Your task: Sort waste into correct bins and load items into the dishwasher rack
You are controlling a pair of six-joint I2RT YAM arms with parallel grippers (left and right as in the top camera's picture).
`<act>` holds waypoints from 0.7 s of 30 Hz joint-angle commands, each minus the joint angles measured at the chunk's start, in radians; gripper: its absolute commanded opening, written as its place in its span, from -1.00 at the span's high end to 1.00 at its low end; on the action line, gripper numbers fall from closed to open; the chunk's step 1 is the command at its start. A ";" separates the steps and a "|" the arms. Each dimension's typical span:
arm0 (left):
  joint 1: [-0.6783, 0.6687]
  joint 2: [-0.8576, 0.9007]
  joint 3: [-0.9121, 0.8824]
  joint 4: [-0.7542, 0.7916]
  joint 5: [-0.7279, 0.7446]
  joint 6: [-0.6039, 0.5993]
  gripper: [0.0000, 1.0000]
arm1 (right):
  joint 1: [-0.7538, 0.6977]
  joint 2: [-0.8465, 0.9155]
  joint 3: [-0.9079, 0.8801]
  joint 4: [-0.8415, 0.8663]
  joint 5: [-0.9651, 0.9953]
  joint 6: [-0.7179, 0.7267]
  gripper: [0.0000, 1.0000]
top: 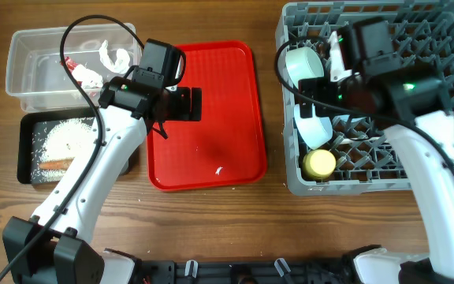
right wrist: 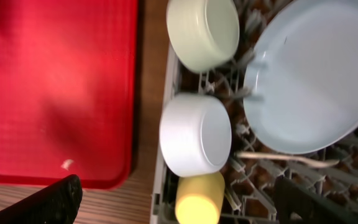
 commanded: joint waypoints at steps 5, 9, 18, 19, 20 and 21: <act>-0.003 -0.009 0.010 0.003 -0.017 0.020 -1.00 | -0.002 -0.203 0.153 -0.040 -0.153 0.011 -0.99; -0.003 -0.009 0.010 0.003 -0.017 0.020 -1.00 | -0.002 -0.260 0.153 -0.041 -0.183 0.010 -0.99; -0.003 -0.009 0.010 0.003 -0.017 0.020 -1.00 | -0.002 -0.264 0.105 -0.076 -0.060 -0.025 -1.00; -0.003 -0.009 0.010 0.003 -0.017 0.020 -1.00 | -0.002 -0.274 0.076 -0.035 -0.043 -0.026 -0.99; -0.003 -0.009 0.010 0.003 -0.017 0.020 -1.00 | -0.002 -0.289 0.041 0.014 -0.034 -0.026 -1.00; -0.003 -0.009 0.010 0.003 -0.017 0.020 -1.00 | -0.002 -0.310 -0.004 0.077 -0.024 -0.027 -0.99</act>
